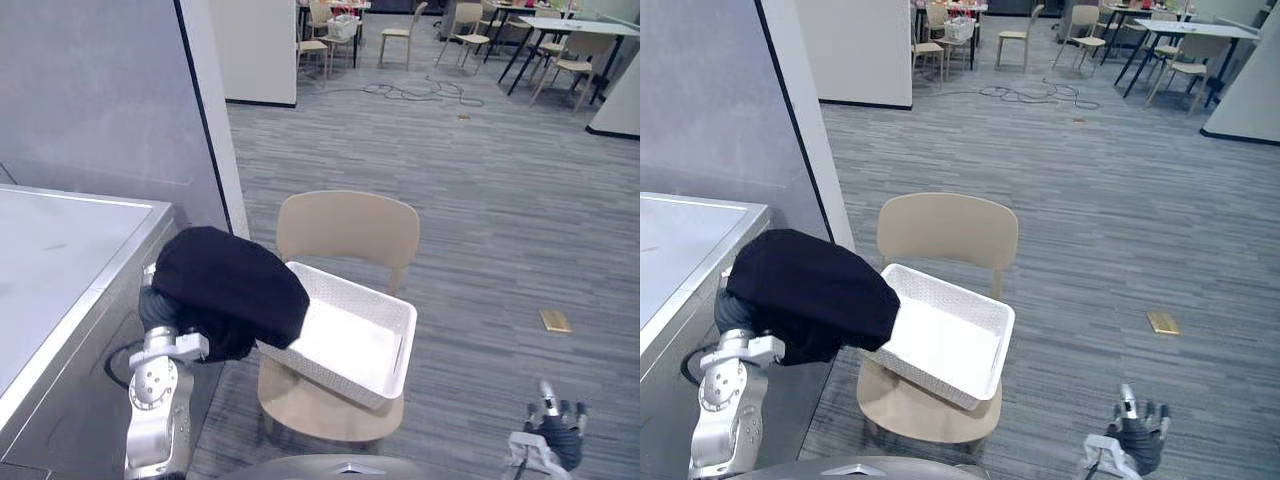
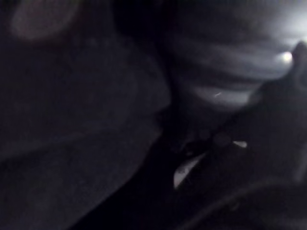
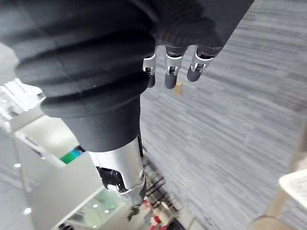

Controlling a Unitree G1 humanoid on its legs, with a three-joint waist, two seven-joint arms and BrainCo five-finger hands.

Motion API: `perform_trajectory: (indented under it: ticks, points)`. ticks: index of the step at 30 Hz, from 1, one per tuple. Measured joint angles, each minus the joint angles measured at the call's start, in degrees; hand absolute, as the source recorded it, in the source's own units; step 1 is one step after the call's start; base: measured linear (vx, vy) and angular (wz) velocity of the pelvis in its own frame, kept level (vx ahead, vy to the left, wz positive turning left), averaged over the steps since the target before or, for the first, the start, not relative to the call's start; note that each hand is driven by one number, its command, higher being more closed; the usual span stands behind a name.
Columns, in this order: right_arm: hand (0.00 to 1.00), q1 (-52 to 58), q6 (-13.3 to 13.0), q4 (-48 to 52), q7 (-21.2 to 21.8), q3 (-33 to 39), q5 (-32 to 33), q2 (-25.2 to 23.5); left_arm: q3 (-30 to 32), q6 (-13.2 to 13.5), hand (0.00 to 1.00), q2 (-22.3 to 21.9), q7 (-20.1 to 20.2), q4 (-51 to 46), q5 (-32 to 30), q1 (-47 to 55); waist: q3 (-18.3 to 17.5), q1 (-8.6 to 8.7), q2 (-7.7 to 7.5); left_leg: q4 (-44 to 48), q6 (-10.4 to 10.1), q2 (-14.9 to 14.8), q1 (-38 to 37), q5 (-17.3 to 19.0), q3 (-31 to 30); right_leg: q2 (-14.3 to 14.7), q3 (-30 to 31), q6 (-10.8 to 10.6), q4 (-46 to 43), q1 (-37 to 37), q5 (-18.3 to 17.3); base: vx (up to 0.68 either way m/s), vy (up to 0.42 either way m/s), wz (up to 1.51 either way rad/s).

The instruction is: Pick up the laundry basket with both hands and put the clothes into the washing machine.

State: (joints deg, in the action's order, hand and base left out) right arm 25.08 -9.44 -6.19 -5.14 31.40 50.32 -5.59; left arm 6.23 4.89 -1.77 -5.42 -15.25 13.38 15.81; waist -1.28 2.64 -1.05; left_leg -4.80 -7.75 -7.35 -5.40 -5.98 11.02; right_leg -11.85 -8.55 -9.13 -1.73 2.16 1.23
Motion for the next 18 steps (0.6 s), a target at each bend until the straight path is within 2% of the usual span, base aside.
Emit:
perform_trajectory:
  ticks: [3, 6, 7, 8, 11, 14, 18]
  points:
    - [0.00, 0.03, 1.26, -11.68, 1.04, -0.17, -0.05, -0.02, -1.51, 0.01, 1.00, -1.85, 1.46, 0.04, 0.02, 4.93, -0.68, -1.65, 0.25, 0.01, -0.03, -0.17, -0.52, 0.00, -0.14, 0.08, -0.21, -0.08, -0.37, 0.49, -0.34, 0.00, -0.002, 0.01]
    - [0.00, -0.06, 2.62, -24.40, 1.43, -1.14, -2.01, 0.04, -2.54, 0.05, 1.00, -2.75, 3.25, 1.31, 1.33, 8.61, -1.15, -2.37, -0.02, 0.00, -0.36, -0.26, -0.86, 0.58, -0.64, 0.04, -0.92, -0.10, -0.68, 1.65, -1.05, -0.03, -0.007, 0.10]
    - [0.00, -0.05, 3.20, -27.11, 1.44, -1.23, -3.89, 0.04, -2.90, 0.05, 1.00, -2.80, 3.68, 2.19, 2.49, 8.88, -1.29, -2.42, -0.03, 0.00, -0.31, -0.25, -0.94, 0.61, -1.00, 0.01, -1.30, -0.15, -0.71, 1.98, -1.15, -0.01, -0.009, 0.23]
    - [0.00, -0.09, 4.75, -34.01, 1.51, -1.95, -8.00, 0.12, -4.17, 0.00, 1.00, -3.05, 4.81, 4.78, 5.80, 9.18, -1.41, -2.85, -0.11, 0.00, -0.32, -0.33, -1.07, 0.62, -1.57, -0.01, -1.90, -0.43, -1.21, 2.36, -1.38, -0.01, -0.013, 0.23]
    - [0.00, -0.41, 6.97, -43.23, 2.54, -3.35, -13.08, 0.49, -7.06, -0.39, 1.00, -2.90, 6.23, 8.99, 7.61, 10.16, -1.31, -3.02, -0.18, -0.01, -0.30, -0.39, -1.39, 0.61, -2.25, -0.14, -3.14, -0.16, -1.41, 3.46, -2.21, -0.01, -0.014, 0.21]
    - [0.00, -0.36, 7.64, -46.49, 3.09, -5.20, -20.00, 1.86, -10.05, -1.58, 1.00, -2.37, 8.30, 13.47, 8.95, 10.68, -1.02, -2.73, -0.55, -0.01, -0.28, -0.26, -1.84, 0.60, -3.35, -0.36, -4.36, -0.74, -1.59, 4.53, -3.20, -0.01, -0.010, 0.21]
    - [0.00, -1.13, 8.36, -47.57, 3.12, -10.39, -23.79, 4.06, -11.26, -2.24, 1.00, -1.56, 8.79, 14.11, 9.08, 10.75, -0.56, -3.24, -1.54, 0.01, -0.34, -1.13, -2.04, 0.64, -3.20, -0.02, -4.83, -0.23, -2.73, 4.75, -3.96, 0.00, -0.014, 0.09]
